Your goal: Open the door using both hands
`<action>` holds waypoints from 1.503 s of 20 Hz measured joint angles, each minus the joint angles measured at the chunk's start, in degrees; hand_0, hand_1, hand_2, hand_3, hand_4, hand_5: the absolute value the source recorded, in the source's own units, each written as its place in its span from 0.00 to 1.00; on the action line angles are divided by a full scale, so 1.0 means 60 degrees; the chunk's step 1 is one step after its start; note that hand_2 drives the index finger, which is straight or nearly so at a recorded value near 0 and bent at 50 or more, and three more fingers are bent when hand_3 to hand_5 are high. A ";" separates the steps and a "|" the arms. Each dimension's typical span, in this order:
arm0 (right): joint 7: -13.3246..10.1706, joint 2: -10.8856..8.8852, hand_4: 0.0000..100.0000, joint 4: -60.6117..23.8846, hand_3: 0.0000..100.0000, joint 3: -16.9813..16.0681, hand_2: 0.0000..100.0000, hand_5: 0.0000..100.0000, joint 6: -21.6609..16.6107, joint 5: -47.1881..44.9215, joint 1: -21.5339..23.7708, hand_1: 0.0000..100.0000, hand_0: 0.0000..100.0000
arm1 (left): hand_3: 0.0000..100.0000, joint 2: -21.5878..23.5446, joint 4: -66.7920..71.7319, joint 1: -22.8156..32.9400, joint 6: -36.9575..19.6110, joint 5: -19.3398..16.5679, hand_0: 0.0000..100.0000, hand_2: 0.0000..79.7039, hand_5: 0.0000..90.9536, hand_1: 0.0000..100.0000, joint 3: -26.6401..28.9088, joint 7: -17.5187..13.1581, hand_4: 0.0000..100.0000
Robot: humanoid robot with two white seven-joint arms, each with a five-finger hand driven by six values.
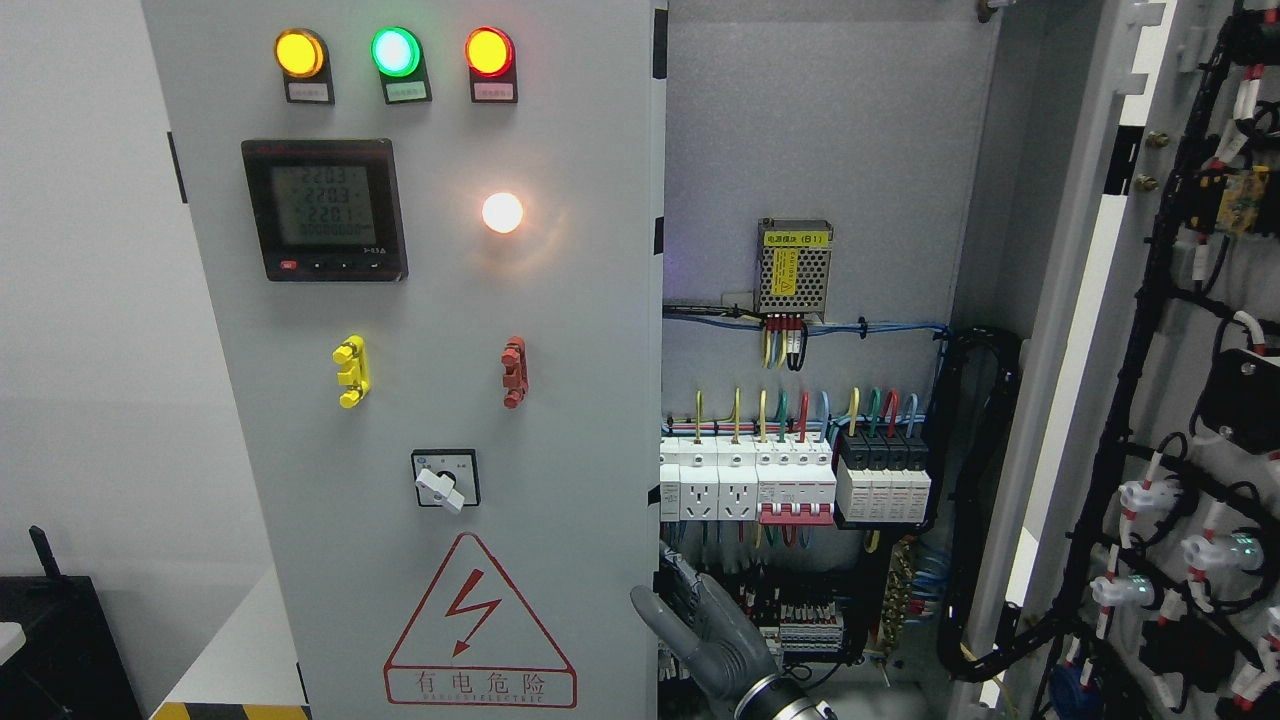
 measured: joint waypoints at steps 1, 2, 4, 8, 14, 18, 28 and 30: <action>0.0020 0.0000 0.00 0.0012 0.00 -0.0005 0.00 0.00 0.0000 -0.0024 -0.0009 0.39 0.12 | 0.00 0.0000 0.0000 0.0000 0.0000 0.0000 0.12 0.00 0.00 0.39 0.0000 0.0000 0.00; 0.0043 0.0000 0.00 0.0025 0.00 -0.0011 0.00 0.00 0.0000 -0.0051 -0.0027 0.39 0.12 | 0.00 0.0000 0.0000 0.0000 0.0000 0.0000 0.12 0.00 0.00 0.39 0.0000 0.0000 0.00; 0.0084 0.0000 0.00 0.0048 0.00 -0.0024 0.00 0.00 0.0007 -0.0085 -0.0063 0.39 0.12 | 0.00 0.0000 0.0000 0.0000 0.0000 0.0000 0.12 0.00 0.00 0.39 0.0000 0.0000 0.00; 0.0138 0.0000 0.00 0.0088 0.00 -0.0046 0.00 0.00 0.0013 -0.0130 -0.0127 0.39 0.12 | 0.00 0.0000 0.0000 0.0001 0.0002 0.0000 0.12 0.00 0.00 0.39 0.0000 0.0000 0.00; 0.0475 -0.0001 0.00 0.0140 0.00 -0.0068 0.00 0.00 0.0026 -0.0162 -0.0166 0.39 0.12 | 0.00 0.0000 0.0000 0.0005 0.0056 0.0000 0.12 0.00 0.00 0.39 0.0000 0.0000 0.00; 0.0565 -0.0001 0.00 0.0164 0.00 -0.0076 0.00 0.00 0.0041 -0.0286 -0.0187 0.39 0.12 | 0.00 0.0000 0.0000 0.0005 0.0009 0.0000 0.12 0.00 0.00 0.39 0.0000 0.0000 0.00; 0.0608 -0.0139 0.00 0.0245 0.00 -0.0075 0.00 0.00 0.0055 -0.0638 -0.0301 0.39 0.12 | 0.00 0.0000 0.0000 0.0001 -0.0009 0.0000 0.12 0.00 0.00 0.39 0.0000 0.0000 0.00; 0.0608 -0.0180 0.00 0.0264 0.00 -0.0076 0.00 0.00 0.0055 -0.0658 -0.0317 0.39 0.12 | 0.00 0.0000 0.0000 0.0001 -0.0010 0.0000 0.12 0.00 0.00 0.39 0.0000 0.0000 0.00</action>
